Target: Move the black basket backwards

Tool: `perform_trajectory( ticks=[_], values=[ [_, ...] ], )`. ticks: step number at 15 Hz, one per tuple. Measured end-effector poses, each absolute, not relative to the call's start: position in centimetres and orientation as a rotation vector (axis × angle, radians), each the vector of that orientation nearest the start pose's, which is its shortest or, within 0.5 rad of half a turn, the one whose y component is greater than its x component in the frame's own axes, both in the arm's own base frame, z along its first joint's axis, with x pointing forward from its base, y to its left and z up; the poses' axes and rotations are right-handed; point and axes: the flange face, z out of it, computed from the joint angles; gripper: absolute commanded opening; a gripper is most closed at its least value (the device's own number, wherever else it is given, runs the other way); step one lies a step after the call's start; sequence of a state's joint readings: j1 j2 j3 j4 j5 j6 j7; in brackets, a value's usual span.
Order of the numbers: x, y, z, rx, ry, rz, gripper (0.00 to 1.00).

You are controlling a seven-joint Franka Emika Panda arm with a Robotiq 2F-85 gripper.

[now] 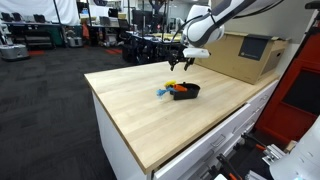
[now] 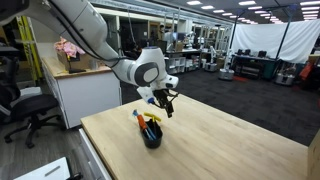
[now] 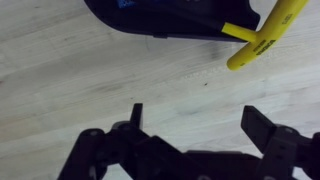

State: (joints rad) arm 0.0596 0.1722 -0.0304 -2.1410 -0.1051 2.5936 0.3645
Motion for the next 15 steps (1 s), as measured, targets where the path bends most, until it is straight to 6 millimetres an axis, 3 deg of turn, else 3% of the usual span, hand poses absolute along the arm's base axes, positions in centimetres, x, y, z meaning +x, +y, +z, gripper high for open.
perform_trajectory(
  ticks=[9,15],
  values=[
    [59.0,2.0,35.0,-3.095,0.434,-0.447,1.00],
    [61.8,0.9,30.7,-3.115,0.536,-0.351,1.00]
  ],
)
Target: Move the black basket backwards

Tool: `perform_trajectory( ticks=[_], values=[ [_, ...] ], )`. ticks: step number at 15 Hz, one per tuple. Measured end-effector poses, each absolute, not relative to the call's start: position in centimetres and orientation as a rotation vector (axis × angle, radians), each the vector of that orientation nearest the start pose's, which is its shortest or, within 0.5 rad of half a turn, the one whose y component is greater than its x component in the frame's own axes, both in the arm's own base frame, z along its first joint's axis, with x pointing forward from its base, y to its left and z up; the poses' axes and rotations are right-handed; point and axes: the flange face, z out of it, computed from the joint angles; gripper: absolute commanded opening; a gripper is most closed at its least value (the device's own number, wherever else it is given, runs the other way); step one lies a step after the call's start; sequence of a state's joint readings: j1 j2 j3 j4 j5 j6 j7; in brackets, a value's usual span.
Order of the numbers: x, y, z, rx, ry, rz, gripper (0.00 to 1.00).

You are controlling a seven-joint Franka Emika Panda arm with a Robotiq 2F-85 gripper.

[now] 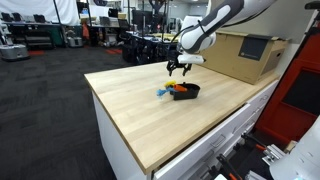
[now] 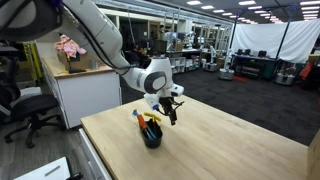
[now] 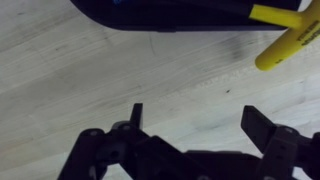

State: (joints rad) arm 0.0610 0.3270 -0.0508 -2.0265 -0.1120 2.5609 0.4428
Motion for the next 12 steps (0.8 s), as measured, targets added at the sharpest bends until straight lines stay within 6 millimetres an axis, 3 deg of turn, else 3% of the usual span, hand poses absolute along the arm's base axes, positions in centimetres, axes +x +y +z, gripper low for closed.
perform_trajectory(
  ticks=[5,12],
  values=[
    [62.8,0.5,27.1,-3.181,0.550,-0.035,1.00],
    [62.9,-0.1,25.0,-3.110,0.440,0.267,1.00]
  ],
)
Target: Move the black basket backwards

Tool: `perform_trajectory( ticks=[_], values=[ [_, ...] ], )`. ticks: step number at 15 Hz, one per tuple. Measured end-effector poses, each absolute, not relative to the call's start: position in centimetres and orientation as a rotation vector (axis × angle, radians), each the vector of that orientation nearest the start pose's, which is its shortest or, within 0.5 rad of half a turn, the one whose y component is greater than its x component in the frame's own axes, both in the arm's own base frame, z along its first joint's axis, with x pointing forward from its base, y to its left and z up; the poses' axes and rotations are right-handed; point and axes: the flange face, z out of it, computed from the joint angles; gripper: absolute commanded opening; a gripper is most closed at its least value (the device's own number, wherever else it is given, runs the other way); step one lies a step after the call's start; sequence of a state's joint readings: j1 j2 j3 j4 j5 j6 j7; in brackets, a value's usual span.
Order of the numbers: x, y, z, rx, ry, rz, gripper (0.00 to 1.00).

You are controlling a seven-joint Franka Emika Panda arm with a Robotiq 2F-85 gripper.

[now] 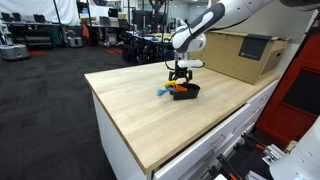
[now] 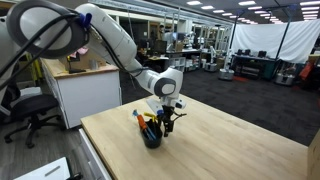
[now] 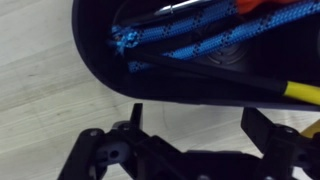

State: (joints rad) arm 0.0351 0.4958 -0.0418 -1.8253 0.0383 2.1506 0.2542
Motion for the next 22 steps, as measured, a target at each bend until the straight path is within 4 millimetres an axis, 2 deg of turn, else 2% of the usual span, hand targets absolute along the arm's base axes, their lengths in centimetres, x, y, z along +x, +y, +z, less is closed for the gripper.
perform_trajectory(
  ticks=[8,13,22],
  values=[
    [60.9,-0.5,22.6,-3.001,0.427,0.416,1.00],
    [59.7,-0.3,22.4,-2.995,0.421,0.443,1.00],
    [55.5,2.2,22.3,-3.025,0.220,0.521,1.00]
  ],
)
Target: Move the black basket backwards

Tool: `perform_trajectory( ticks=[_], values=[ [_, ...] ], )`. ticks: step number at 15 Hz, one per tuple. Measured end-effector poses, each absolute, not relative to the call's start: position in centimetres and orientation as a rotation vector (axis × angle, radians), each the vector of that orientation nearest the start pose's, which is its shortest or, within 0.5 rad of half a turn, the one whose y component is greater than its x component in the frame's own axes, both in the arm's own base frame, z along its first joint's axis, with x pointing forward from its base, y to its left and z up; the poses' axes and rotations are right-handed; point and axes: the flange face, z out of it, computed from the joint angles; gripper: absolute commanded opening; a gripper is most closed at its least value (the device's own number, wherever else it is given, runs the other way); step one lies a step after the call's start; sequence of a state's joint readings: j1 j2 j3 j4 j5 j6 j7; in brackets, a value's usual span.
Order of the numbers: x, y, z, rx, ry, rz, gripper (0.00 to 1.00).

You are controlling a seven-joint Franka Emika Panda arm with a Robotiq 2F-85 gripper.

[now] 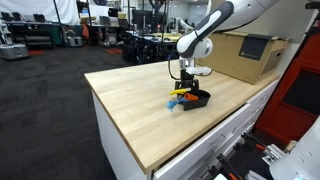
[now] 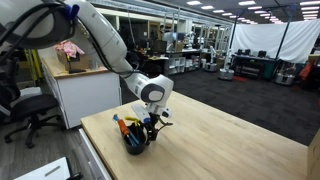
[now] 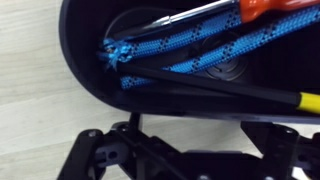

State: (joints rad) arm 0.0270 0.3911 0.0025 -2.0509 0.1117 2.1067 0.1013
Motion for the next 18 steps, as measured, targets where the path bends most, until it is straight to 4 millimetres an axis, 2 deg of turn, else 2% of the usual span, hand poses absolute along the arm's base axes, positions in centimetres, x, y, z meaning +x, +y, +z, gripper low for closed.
perform_trajectory(
  ticks=[5,8,10,15,18],
  values=[
    [52.3,3.8,22.2,-3.094,-0.082,0.564,1.00],
    [51.3,4.2,22.2,-3.104,-0.145,0.560,1.00],
    [51.7,4.2,22.5,-3.103,-0.121,0.499,1.00],
    [54.4,3.3,23.8,-3.057,0.043,0.195,1.00],
    [55.4,2.8,24.9,-3.065,0.079,0.109,1.00]
  ],
)
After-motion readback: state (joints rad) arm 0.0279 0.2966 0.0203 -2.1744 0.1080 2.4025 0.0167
